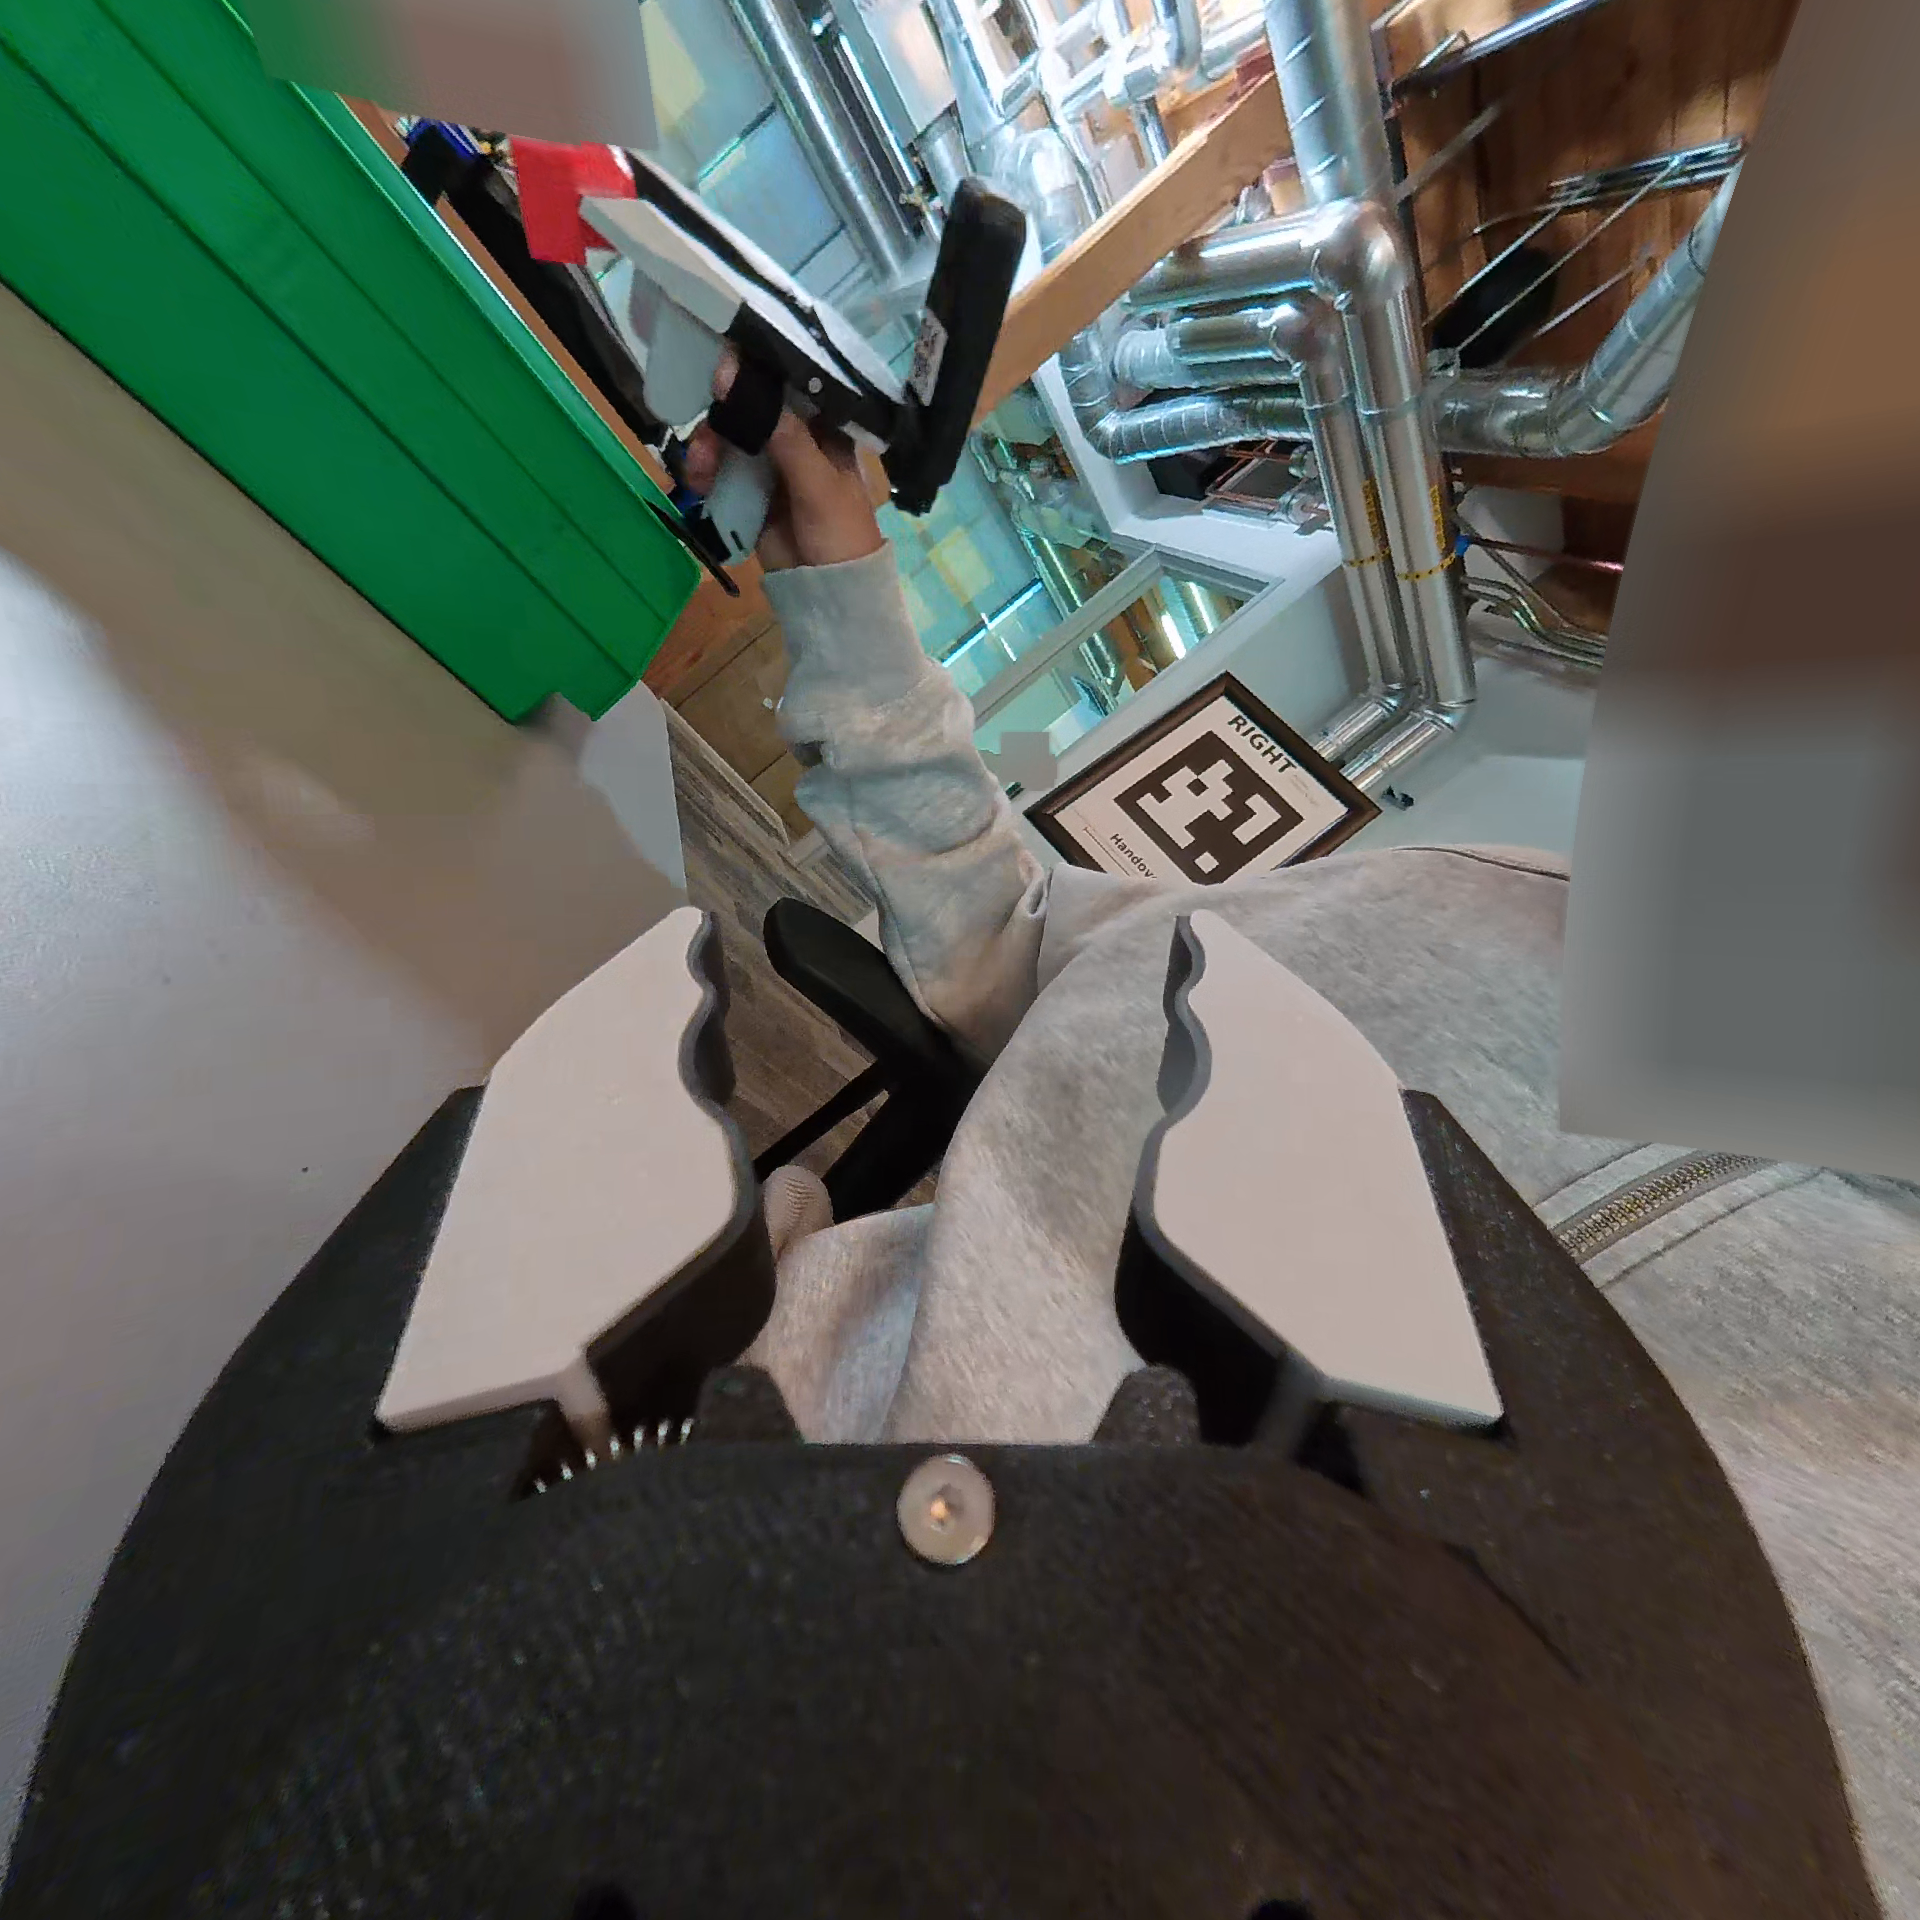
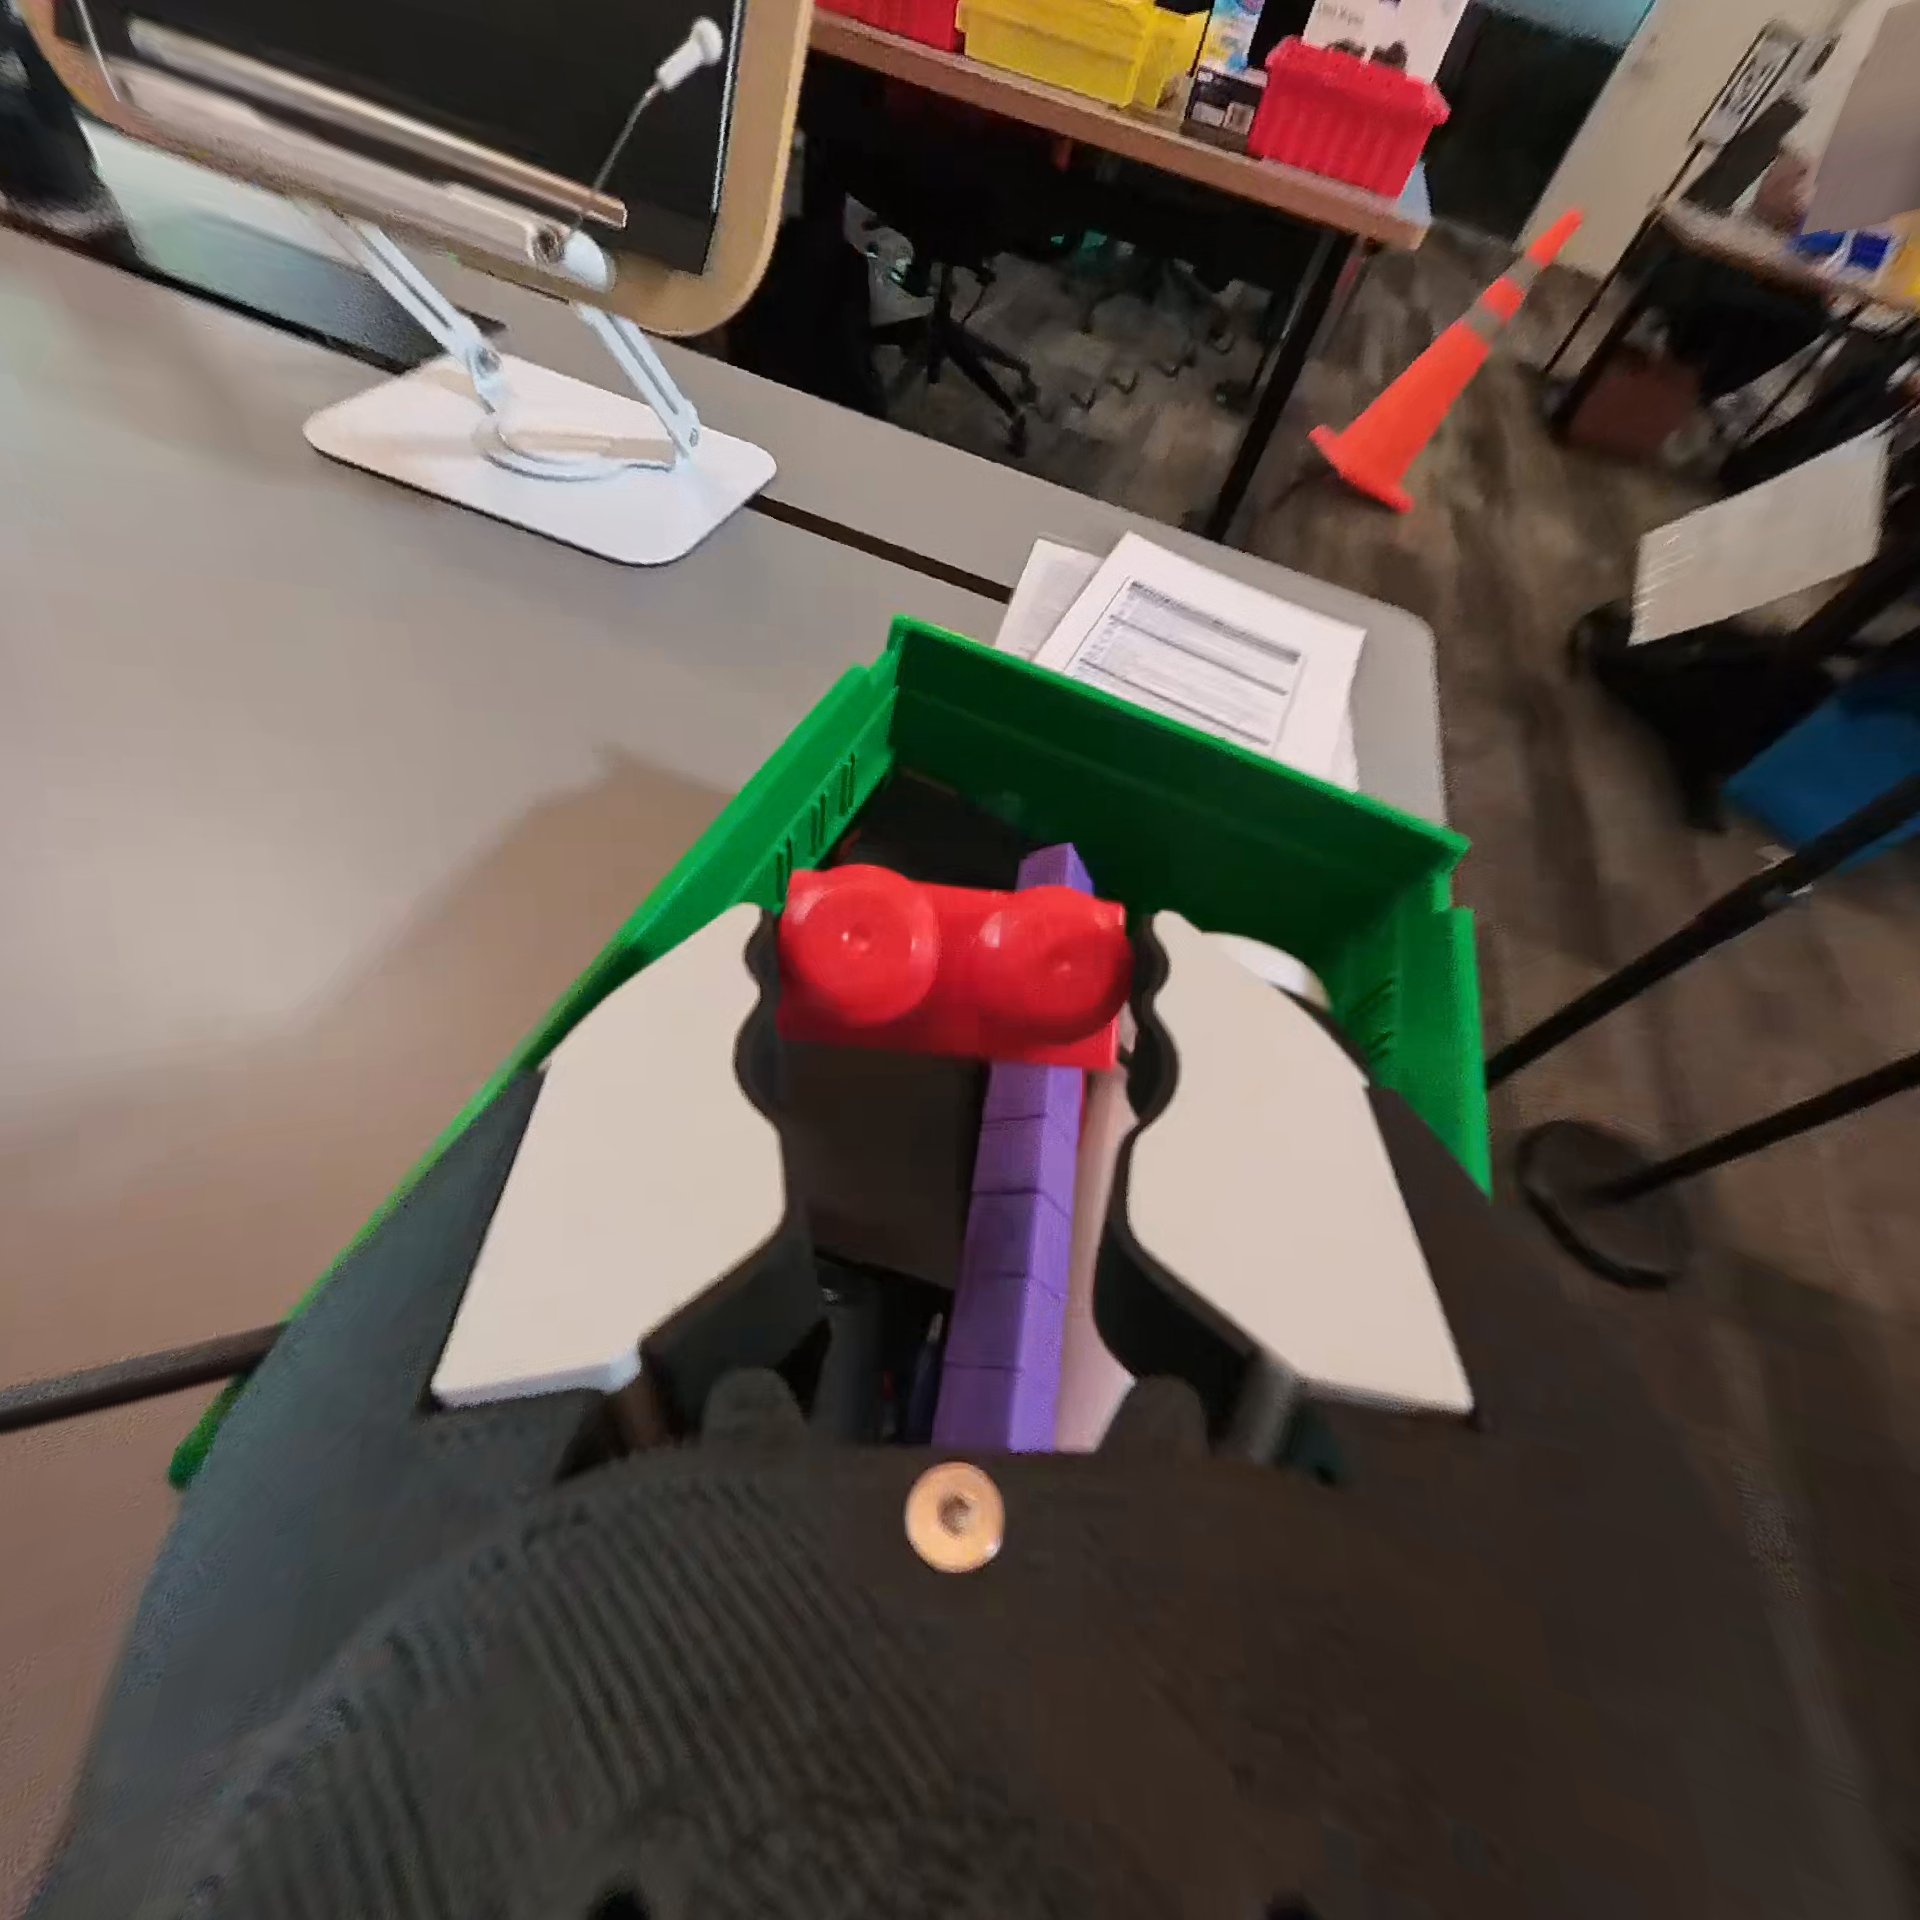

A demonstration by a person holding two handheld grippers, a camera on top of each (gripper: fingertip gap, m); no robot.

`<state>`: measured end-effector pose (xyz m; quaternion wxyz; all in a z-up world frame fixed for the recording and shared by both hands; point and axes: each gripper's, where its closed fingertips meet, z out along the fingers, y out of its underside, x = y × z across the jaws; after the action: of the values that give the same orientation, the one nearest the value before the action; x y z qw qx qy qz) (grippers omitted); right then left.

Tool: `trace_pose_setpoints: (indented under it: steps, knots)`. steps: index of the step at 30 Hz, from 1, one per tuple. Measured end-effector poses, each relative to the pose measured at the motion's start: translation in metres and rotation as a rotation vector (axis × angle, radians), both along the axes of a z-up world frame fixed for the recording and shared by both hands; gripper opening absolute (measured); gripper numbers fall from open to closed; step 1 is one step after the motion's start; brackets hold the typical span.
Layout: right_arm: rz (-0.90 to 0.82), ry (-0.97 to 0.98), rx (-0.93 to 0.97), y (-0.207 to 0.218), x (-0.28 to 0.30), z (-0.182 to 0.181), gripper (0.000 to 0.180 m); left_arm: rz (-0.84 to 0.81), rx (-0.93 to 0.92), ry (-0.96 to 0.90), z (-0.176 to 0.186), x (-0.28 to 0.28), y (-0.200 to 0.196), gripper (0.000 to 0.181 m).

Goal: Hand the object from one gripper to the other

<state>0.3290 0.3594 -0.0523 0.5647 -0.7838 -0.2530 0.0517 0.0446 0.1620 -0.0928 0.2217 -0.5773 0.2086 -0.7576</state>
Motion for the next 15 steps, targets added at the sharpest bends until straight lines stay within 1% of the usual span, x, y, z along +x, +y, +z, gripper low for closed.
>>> trace_pose_setpoints:
  steps: [2, 3, 4, 6, 9, 11, 13, 15]
  knots:
    - [0.005, 0.084, -0.029, 0.003, 0.001, -0.006, 0.070, 0.008, 0.004, 0.004, 0.000, 0.001, 0.000, 0.080]
    - [-0.008, 0.114, -0.029, 0.005, 0.002, -0.006, 0.084, 0.008, 0.006, 0.007, -0.001, 0.001, 0.000, 0.080]
    - [-0.027, 0.129, -0.016, 0.007, 0.004, -0.003, 0.091, 0.008, 0.009, 0.010, -0.001, 0.002, 0.000, 0.079]
    - [-0.040, 0.127, 0.056, 0.005, 0.005, 0.013, 0.089, 0.013, 0.017, 0.015, -0.001, 0.002, 0.000, 0.078]
    - [-0.003, 0.153, 0.224, -0.011, -0.008, 0.056, 0.083, 0.018, 0.036, 0.028, -0.002, 0.004, -0.001, 0.077]
    - [0.050, 0.193, 0.308, -0.029, -0.028, 0.083, 0.075, 0.020, 0.049, 0.036, -0.003, 0.004, -0.001, 0.076]
    - [0.134, 0.231, 0.323, -0.047, -0.060, 0.097, 0.064, 0.018, 0.055, 0.045, -0.005, 0.005, -0.001, 0.075]
    - [0.251, 0.267, 0.294, -0.064, -0.102, 0.096, 0.062, 0.014, 0.058, 0.050, -0.006, 0.006, -0.001, 0.075]
